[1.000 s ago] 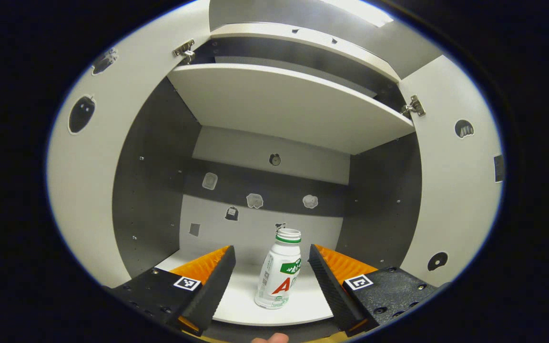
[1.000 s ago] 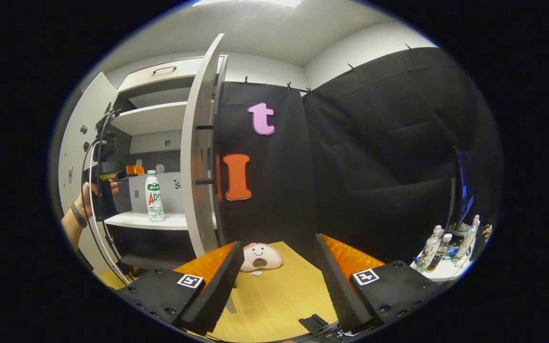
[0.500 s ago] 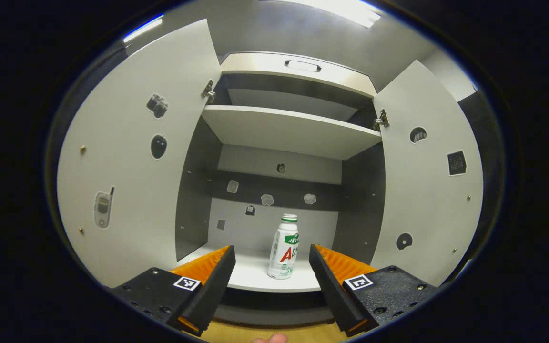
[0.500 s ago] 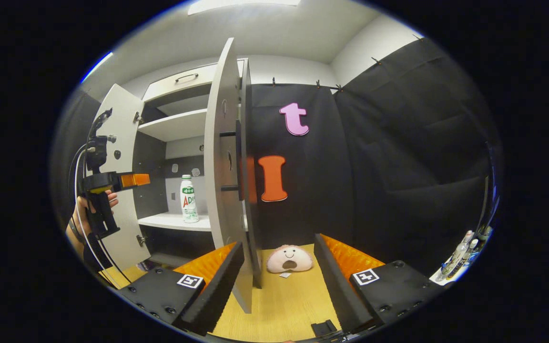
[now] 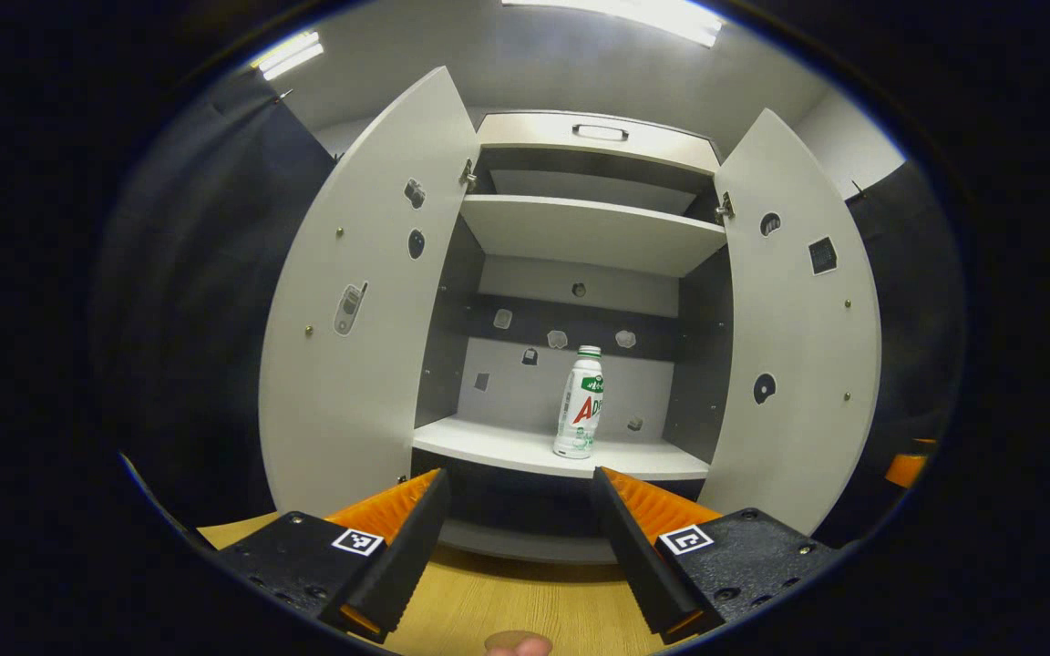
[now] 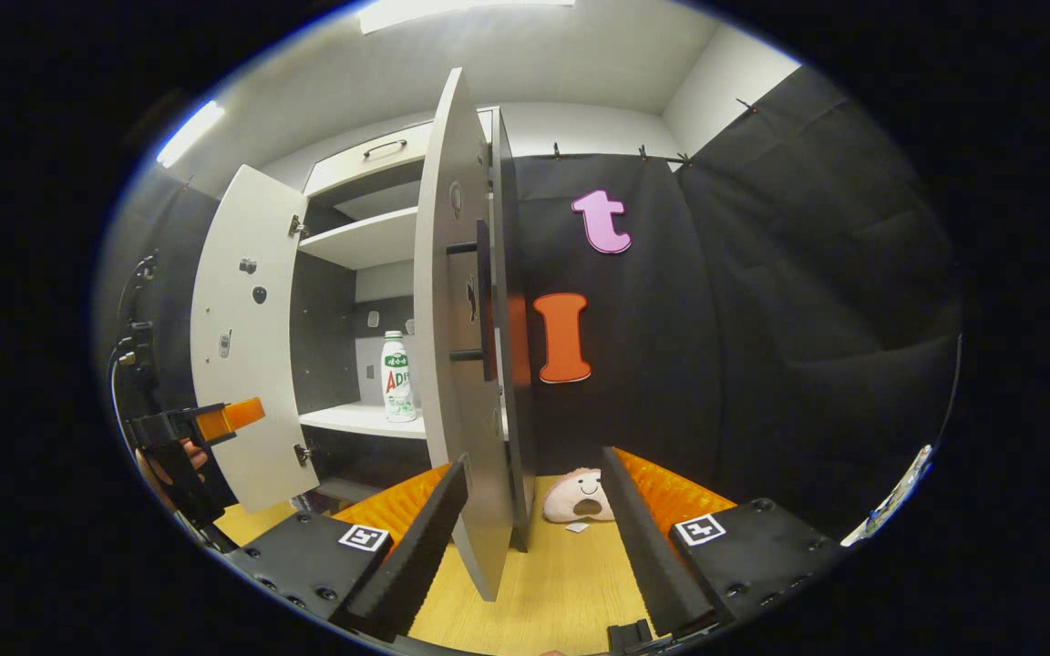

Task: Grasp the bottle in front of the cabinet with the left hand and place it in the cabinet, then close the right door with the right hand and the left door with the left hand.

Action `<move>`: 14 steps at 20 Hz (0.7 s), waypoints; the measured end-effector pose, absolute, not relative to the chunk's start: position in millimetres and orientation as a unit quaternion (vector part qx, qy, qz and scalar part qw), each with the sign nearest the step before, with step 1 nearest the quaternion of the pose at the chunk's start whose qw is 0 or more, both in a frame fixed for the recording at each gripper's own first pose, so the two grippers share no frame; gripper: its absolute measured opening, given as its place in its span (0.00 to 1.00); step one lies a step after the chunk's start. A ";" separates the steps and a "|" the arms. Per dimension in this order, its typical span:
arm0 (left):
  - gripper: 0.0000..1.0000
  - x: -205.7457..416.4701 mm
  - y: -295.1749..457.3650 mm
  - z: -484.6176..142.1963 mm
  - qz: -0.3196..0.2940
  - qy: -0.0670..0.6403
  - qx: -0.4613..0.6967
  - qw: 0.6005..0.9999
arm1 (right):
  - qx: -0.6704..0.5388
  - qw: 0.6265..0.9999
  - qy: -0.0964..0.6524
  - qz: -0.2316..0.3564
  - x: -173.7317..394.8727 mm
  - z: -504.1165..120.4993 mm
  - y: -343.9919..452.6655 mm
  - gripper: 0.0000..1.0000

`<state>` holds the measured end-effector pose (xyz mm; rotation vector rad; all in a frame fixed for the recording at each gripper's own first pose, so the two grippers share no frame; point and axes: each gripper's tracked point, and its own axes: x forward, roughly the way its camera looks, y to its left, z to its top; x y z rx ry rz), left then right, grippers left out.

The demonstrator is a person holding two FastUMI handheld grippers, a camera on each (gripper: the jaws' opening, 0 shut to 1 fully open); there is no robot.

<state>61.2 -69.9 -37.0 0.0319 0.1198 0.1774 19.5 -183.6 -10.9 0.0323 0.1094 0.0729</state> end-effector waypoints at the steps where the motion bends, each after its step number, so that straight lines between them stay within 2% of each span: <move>1: 0.95 53.1 -68.8 -39.2 0.094 0.060 0.016 0.994 | 0.021 0.998 0.055 0.032 19.3 -12.2 -182.8 0.98; 5: 0.95 36.5 -76.4 -47.4 0.080 0.063 -0.003 0.995 | 0.021 0.999 0.044 0.015 25.3 0.8 -180.2 0.98; 11: 0.95 37.8 -58.0 -47.1 0.071 0.059 -0.019 0.996 | -0.018 0.999 -0.001 -0.040 59.2 63.1 -206.8 0.97; 14: 0.95 34.1 -40.6 -50.6 0.078 0.068 -0.025 0.994 | -0.007 0.998 0.006 -0.060 80.3 80.2 -211.5 0.98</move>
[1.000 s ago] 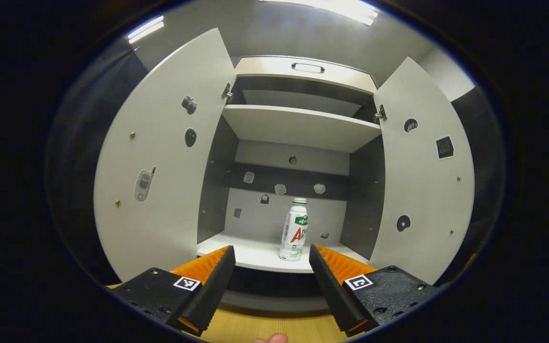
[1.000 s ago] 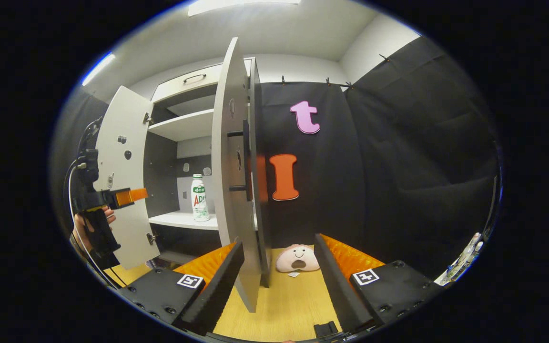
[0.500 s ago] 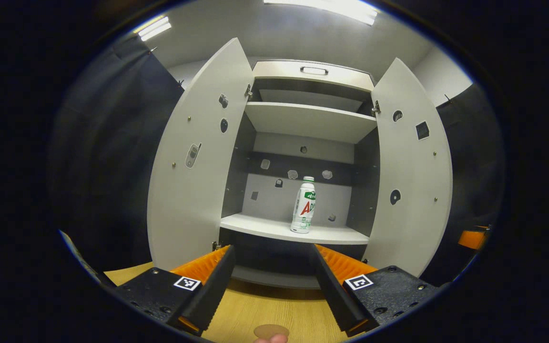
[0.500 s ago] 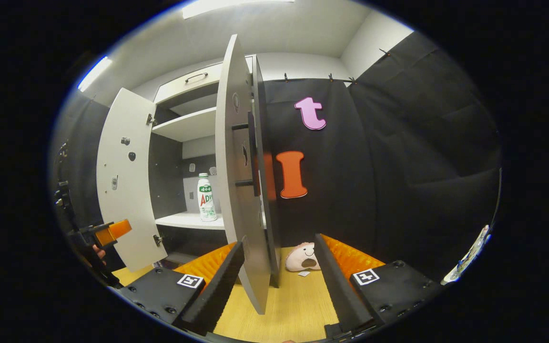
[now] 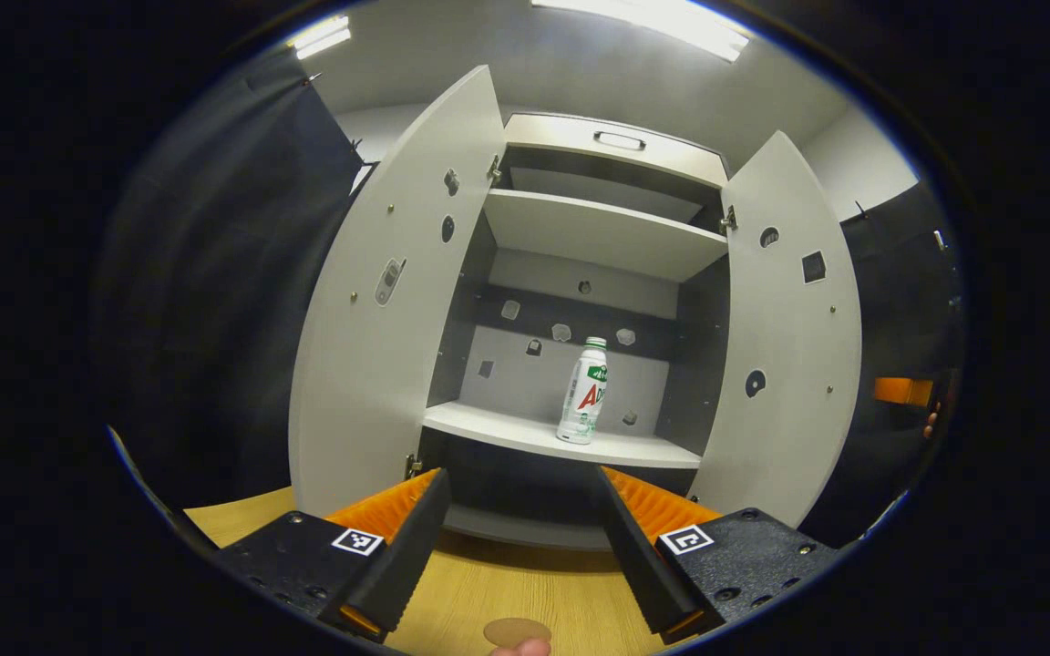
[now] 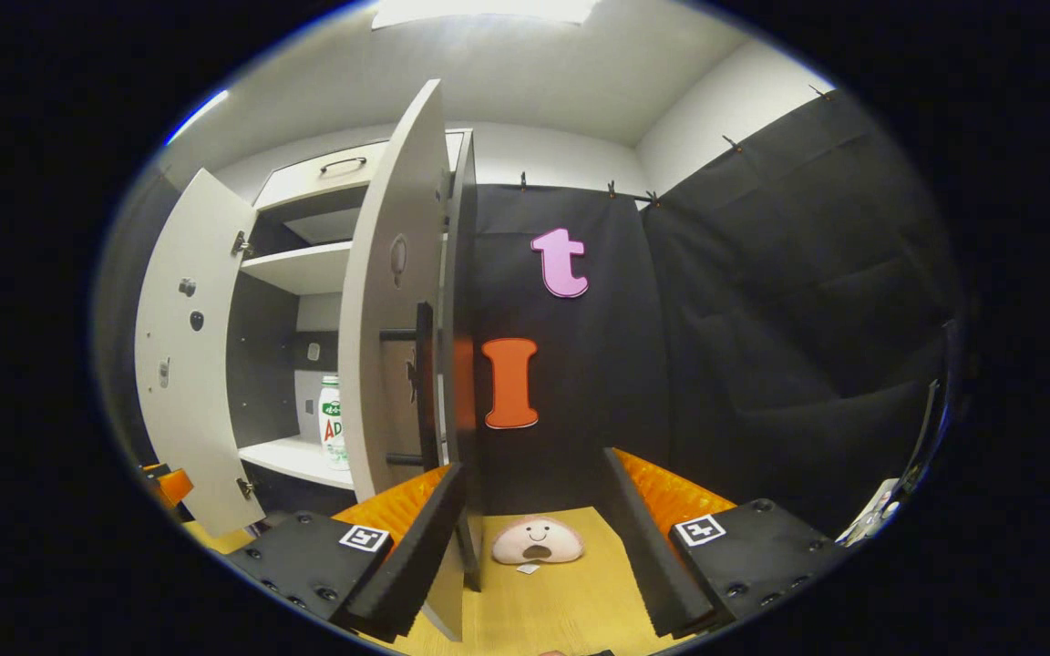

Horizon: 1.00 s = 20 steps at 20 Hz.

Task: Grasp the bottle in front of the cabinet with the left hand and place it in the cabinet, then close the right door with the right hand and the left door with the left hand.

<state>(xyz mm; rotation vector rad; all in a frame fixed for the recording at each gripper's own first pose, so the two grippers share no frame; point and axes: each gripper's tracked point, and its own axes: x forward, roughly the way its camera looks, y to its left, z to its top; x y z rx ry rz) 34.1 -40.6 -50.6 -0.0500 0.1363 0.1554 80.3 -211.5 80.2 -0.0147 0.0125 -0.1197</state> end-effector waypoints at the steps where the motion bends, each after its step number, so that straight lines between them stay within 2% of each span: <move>1: 0.95 32.3 -33.1 -49.0 0.083 0.065 -0.025 0.994 | 0.001 0.998 0.007 -0.059 87.0 85.8 -209.5 0.98; 8: 0.95 26.4 10.8 -48.4 0.112 0.065 -0.029 0.991 | 0.017 0.997 -0.013 -0.070 117.5 105.7 -200.5 0.98; 9: 0.95 27.0 14.2 -47.5 0.113 0.064 -0.028 0.991 | 0.013 0.997 -0.016 -0.077 118.0 107.1 -199.2 1.00; 10: 0.95 27.3 18.2 -47.3 0.114 0.063 -0.024 0.991 | 0.008 0.997 -0.020 -0.080 118.6 108.5 -201.4 0.97; 20: 0.95 44.4 13.8 -38.0 0.079 0.045 -0.022 0.996 | -0.002 0.997 -0.030 -0.076 115.4 113.9 -174.5 0.96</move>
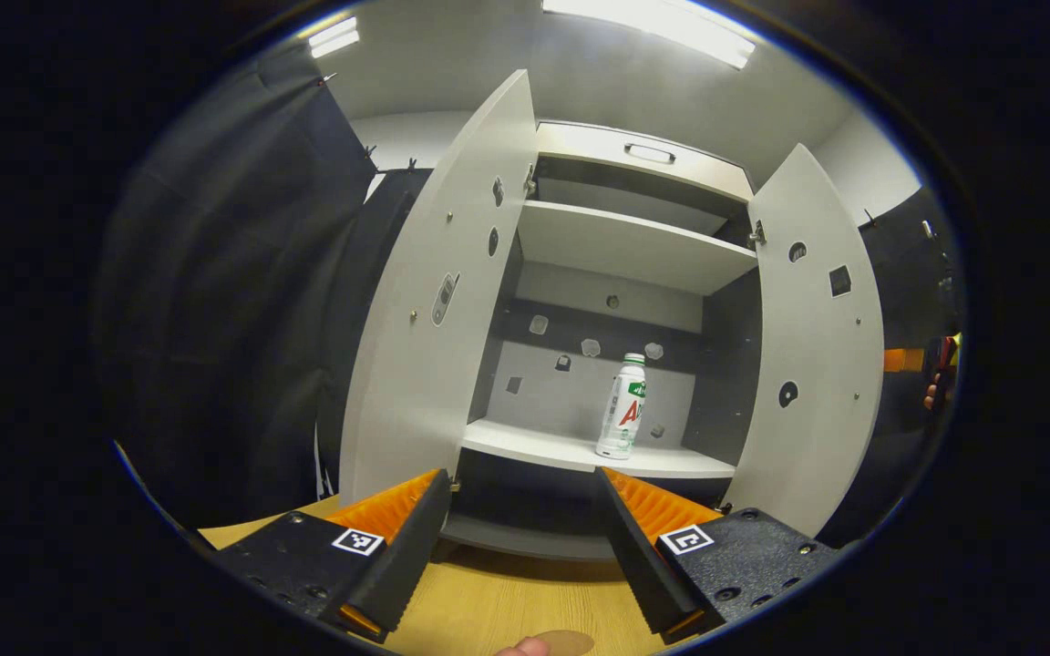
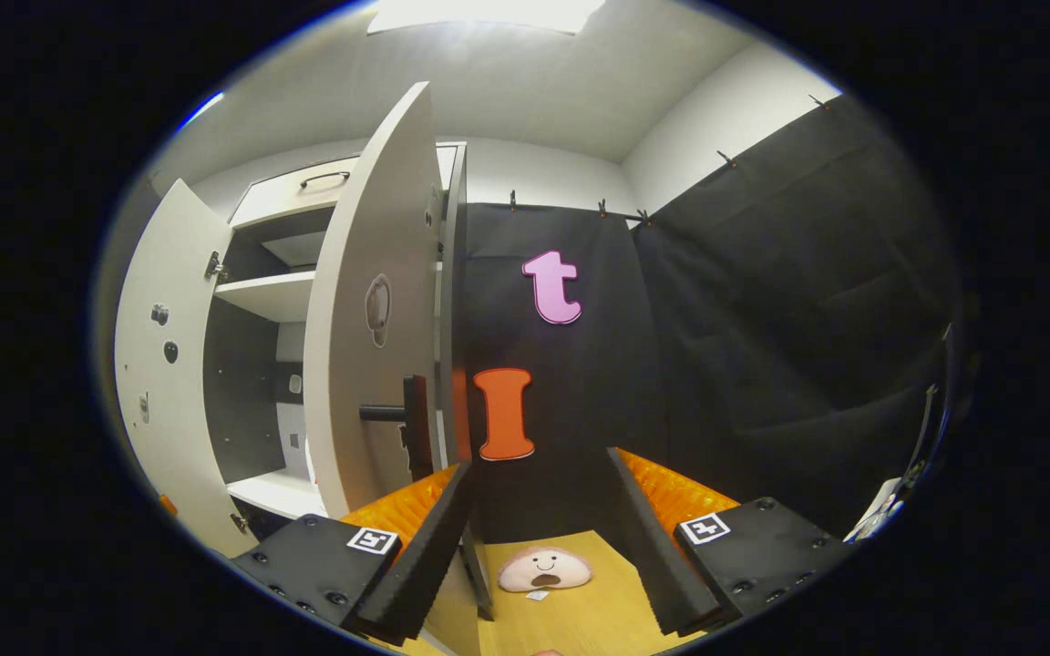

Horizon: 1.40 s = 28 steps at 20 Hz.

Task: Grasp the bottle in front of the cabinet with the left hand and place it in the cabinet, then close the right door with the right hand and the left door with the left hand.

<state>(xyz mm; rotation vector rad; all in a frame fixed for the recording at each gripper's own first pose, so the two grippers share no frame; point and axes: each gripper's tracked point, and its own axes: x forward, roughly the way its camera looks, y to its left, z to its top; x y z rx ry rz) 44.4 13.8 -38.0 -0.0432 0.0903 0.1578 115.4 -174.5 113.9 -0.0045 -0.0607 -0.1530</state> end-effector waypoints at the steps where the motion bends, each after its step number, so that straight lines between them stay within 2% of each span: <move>1: 0.95 45.5 12.8 -37.3 0.076 0.045 -0.023 0.996 | 0.002 0.997 -0.028 -0.068 116.0 112.8 -167.4 0.96; 6: 0.95 45.5 18.7 -33.9 0.072 0.040 -0.020 0.996 | 0.003 0.999 -0.024 -0.028 116.9 110.9 -123.5 0.96; 12: 0.95 38.4 34.9 -32.2 0.093 0.040 -0.022 0.995 | 0.004 1.000 -0.017 0.023 131.6 104.6 -66.8 0.96; 13: 0.95 37.3 38.1 -31.3 0.097 0.038 -0.021 0.994 | 0.004 0.999 -0.017 0.031 134.5 103.0 -58.5 1.00; 14: 0.95 34.6 43.0 -30.8 0.102 0.038 -0.020 0.994 | 0.005 0.999 -0.017 0.038 137.8 102.7 -50.1 0.96; 19: 0.92 21.5 61.8 -27.0 0.127 0.033 -0.016 0.991 | 0.021 0.996 0.003 0.088 151.3 90.9 -2.1 0.98; 20: 0.95 19.7 64.1 -25.8 0.131 0.032 -0.015 0.991 | 0.017 0.995 0.002 0.095 150.2 90.2 1.0 0.98; 28: 0.95 4.0 87.0 -11.9 0.161 0.015 -0.011 0.987 | 0.019 0.992 0.023 0.120 174.3 83.8 45.2 0.98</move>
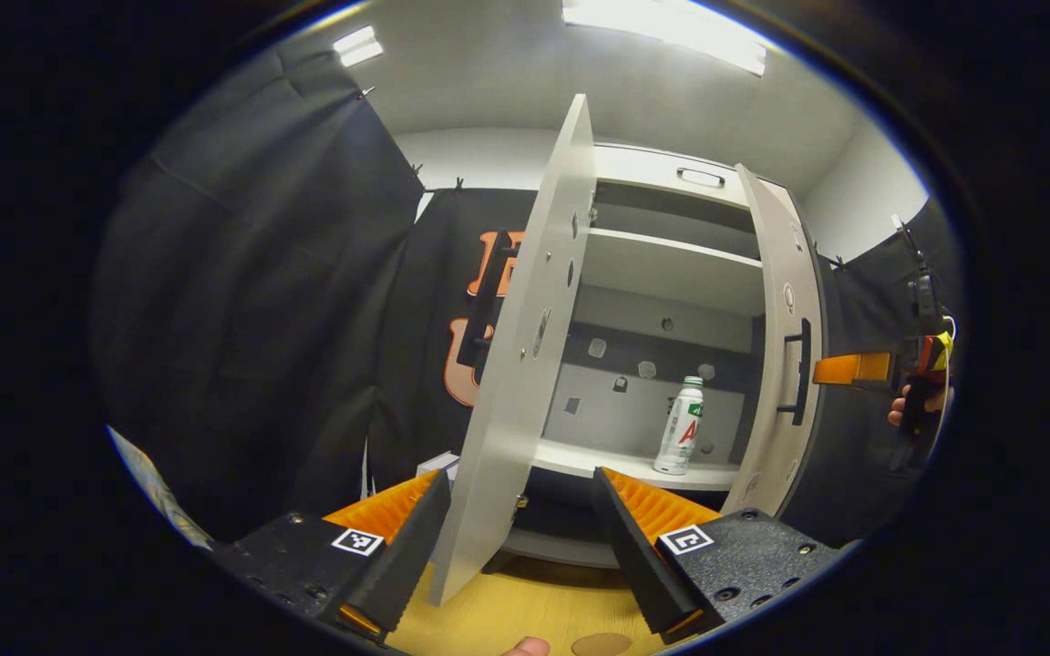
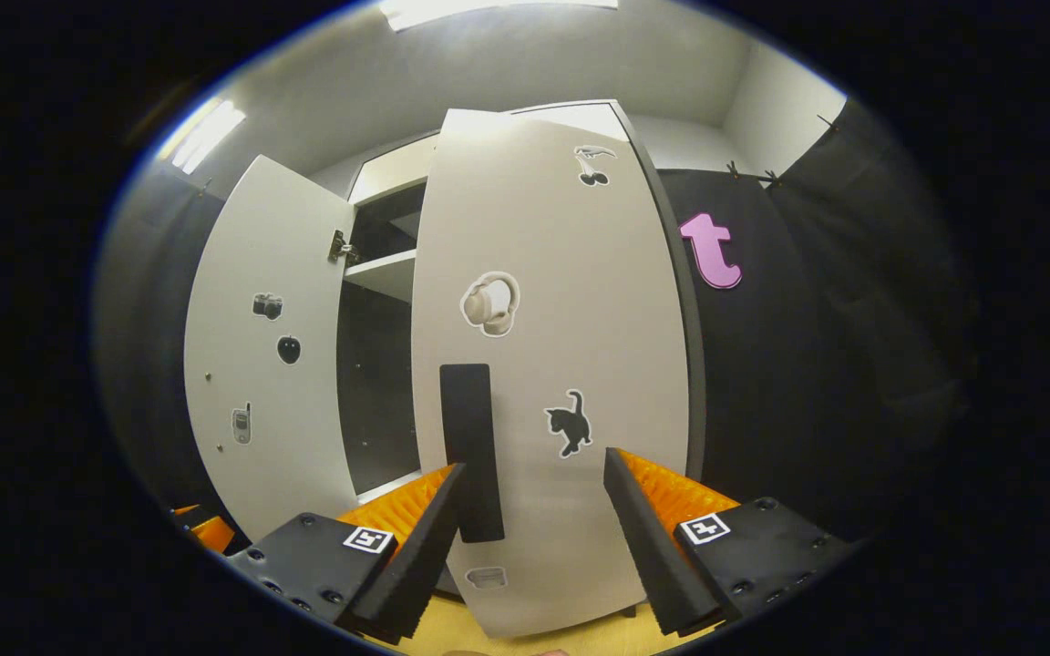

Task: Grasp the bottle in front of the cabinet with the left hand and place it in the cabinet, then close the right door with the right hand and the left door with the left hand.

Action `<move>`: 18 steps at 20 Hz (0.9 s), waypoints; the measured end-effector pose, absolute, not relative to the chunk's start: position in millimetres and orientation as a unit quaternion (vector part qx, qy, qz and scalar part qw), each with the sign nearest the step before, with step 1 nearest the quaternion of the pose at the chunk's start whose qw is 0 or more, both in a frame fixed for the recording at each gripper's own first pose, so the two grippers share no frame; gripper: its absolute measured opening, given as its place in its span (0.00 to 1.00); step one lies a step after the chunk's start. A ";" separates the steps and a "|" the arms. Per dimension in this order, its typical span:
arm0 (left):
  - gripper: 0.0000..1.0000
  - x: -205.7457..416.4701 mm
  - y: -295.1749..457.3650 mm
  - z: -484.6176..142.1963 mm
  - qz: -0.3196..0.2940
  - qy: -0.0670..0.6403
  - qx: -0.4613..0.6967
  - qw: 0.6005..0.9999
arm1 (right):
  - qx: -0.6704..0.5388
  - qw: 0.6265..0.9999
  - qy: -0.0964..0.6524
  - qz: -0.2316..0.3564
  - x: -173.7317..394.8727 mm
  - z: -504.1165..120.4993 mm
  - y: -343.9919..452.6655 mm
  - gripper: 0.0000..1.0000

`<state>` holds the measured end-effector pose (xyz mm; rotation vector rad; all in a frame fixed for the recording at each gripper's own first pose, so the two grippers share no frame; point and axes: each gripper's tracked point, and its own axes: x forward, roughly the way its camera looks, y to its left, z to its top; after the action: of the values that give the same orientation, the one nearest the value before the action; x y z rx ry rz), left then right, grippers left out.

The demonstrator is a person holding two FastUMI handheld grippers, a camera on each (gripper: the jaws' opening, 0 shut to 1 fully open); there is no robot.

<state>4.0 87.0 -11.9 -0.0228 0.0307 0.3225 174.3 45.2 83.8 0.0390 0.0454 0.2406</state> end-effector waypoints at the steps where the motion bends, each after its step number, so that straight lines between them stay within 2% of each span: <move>1: 0.95 1.0 92.0 -8.9 0.167 0.013 -0.009 0.986 | 0.020 0.992 0.024 0.122 176.7 83.5 49.9 0.98; 18: 0.94 -49.4 210.1 46.0 0.301 -0.049 0.016 0.952 | 0.011 0.995 0.032 0.097 244.2 71.3 92.8 0.97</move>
<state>-49.4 210.1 46.0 0.0319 -0.0986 0.6127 244.2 92.8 71.3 0.0223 0.0631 0.1937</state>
